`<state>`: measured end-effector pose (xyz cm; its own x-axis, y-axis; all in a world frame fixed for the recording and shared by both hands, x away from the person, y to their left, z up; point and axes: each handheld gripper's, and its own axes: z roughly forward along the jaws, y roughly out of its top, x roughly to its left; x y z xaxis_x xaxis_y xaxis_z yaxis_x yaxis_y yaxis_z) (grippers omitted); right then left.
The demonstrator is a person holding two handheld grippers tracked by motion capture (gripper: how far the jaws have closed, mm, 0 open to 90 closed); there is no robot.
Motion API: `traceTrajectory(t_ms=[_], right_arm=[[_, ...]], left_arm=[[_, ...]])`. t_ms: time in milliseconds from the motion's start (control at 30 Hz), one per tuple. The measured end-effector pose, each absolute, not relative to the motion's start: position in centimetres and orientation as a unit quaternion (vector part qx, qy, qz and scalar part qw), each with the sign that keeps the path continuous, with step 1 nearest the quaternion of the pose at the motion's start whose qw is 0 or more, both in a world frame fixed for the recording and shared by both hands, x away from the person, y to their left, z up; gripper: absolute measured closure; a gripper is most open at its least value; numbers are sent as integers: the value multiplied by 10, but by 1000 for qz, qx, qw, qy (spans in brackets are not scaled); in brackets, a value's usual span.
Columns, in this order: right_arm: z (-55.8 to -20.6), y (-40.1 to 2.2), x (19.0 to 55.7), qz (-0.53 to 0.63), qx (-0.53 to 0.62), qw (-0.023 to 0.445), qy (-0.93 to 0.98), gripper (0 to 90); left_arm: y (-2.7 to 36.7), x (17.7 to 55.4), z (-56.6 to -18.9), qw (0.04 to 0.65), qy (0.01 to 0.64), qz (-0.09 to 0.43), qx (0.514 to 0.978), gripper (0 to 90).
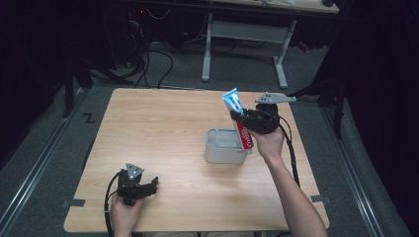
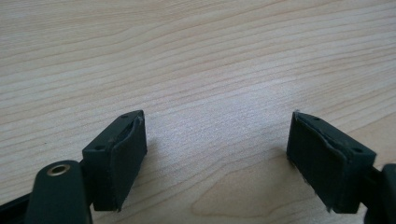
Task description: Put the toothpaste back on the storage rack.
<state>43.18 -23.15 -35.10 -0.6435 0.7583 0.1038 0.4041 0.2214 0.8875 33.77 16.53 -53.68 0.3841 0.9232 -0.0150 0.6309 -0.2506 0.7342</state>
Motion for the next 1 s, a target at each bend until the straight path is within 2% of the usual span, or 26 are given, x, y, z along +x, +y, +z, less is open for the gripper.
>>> traceTrajectory(t_ms=[1000], right_arm=[[-354, -208, 457, 500, 391, 182, 751, 712]], left_arm=[[165, 338, -537, 337, 510, 217, 761, 205]])
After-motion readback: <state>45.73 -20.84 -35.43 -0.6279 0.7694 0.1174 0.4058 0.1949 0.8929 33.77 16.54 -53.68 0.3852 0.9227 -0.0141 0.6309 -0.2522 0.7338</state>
